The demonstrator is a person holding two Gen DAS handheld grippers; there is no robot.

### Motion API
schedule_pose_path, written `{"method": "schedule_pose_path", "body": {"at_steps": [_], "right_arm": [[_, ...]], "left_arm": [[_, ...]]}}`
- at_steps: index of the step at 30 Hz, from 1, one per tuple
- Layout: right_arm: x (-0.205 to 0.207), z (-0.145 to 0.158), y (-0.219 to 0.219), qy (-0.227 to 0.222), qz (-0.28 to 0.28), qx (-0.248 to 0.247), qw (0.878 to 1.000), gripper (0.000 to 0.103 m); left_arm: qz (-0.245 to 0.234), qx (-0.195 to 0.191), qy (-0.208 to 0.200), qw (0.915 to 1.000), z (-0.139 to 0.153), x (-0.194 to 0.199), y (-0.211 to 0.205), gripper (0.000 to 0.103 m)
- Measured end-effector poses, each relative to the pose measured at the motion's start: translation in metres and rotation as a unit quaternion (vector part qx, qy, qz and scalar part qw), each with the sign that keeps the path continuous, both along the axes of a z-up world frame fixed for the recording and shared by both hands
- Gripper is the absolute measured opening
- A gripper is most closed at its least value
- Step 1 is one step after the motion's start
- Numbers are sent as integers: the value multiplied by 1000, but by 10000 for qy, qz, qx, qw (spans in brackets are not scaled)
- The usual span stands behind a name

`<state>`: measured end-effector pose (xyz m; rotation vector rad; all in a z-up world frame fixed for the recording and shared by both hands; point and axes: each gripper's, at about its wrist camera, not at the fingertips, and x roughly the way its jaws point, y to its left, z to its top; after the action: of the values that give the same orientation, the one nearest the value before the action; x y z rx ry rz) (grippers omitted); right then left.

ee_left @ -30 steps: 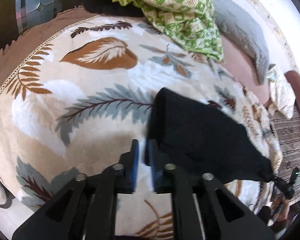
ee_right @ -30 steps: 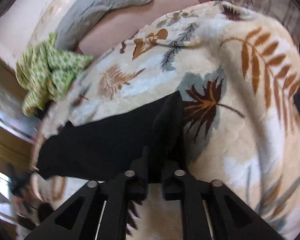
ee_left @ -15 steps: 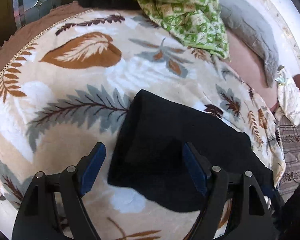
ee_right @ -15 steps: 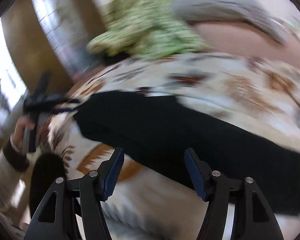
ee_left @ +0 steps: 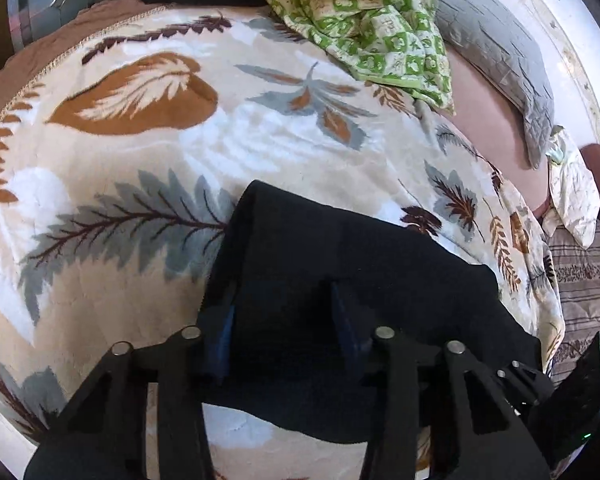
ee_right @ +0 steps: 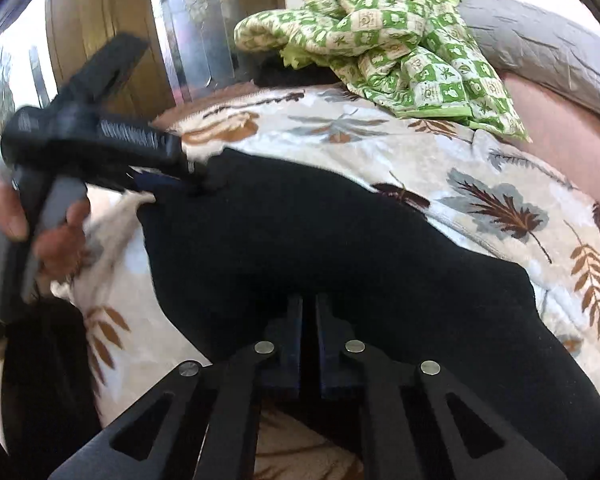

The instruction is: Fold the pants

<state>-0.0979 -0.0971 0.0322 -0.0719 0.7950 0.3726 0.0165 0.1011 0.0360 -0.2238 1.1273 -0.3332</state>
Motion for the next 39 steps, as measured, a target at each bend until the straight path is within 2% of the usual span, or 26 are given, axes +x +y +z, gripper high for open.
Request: {"method": "schedule_pose_path", "body": {"at_steps": [2, 4, 6, 9, 11, 13, 14, 15, 16, 17, 18, 20, 21, 23, 25, 26, 27, 28, 29, 33, 35, 37, 39], "right_arm": [[-6, 12, -4, 7, 54, 200, 9998, 4], [-19, 25, -4, -61, 142, 386, 9991, 4], [-29, 29, -1, -51, 210, 447, 9988, 4], [-30, 11, 10, 250, 279, 482, 9981, 4], [-30, -2, 15, 360, 253, 431, 9981, 5], [-28, -11, 12, 489, 147, 523, 9973, 9], [-27, -10, 8, 551, 130, 620, 9965, 18], [-30, -2, 1, 590, 134, 817, 9948, 34], [-32, 5, -6, 540, 128, 956, 9939, 43], [-38, 17, -20, 347, 42, 1114, 9932, 57], [-41, 27, -35, 118, -173, 1141, 9932, 62], [-39, 38, -65, -122, -772, 1023, 9917, 62], [-33, 38, -79, -88, -1003, 1022, 9897, 62], [-12, 30, -104, 192, -1431, 1050, 9839, 62], [10, 16, -117, 485, -1624, 1040, 9800, 62], [21, 8, -120, 618, -1599, 1103, 9790, 52], [28, 3, -122, 700, -1570, 1197, 9778, 26], [33, -2, -123, 761, -1561, 1245, 9769, 16], [35, -2, -125, 733, -1625, 1080, 9780, 10], [33, 1, -132, 552, -1632, 1062, 9793, 10], [38, -11, -125, 680, -1623, 839, 9808, 11], [40, -15, -121, 570, -1637, 703, 9823, 16], [34, -6, -124, 550, -1717, 824, 9801, 21]], "left_arm": [[-133, 109, -233, 9996, 12, -10, 1, 23], [-139, 255, -361, 9989, 19, -17, 7, 22], [-30, 242, -328, 9992, 18, -20, 17, 22], [205, 365, -158, 9990, 4, -19, 29, 22], [259, 285, -29, 9993, -2, -19, 34, 22], [331, 323, -107, 9989, 3, -23, 36, 23], [373, 403, -190, 9983, 9, -25, 37, 25], [414, 441, -275, 9978, 15, -28, 38, 27], [453, 428, -323, 9975, 19, -29, 38, 33], [495, 356, -420, 9973, 26, -32, 39, 41], [481, 256, -538, 9971, 32, -36, 36, 44], [388, 178, -660, 9969, 38, -39, 27, 47], [327, 167, -683, 9970, 39, -40, 21, 47], [135, 117, -676, 9976, 38, -41, 4, 49], [-12, 156, -606, 9980, 32, -41, -11, 49], [-87, 239, -561, 9981, 26, -42, -19, 49], [-146, 317, -514, 9981, 21, -43, -26, 49], [-236, 452, -431, 9978, 13, -43, -33, 49], [-272, 539, -409, 9973, 9, -45, -36, 49], [-357, 852, -532, 9943, -6, -52, -45, 50], [-412, 965, -617, 9926, -6, -55, -51, 57], [-432, 1134, -689, 9902, -2, -59, -56, 57], [-424, 1140, -715, 9900, 3, -62, -58, 57]]}}
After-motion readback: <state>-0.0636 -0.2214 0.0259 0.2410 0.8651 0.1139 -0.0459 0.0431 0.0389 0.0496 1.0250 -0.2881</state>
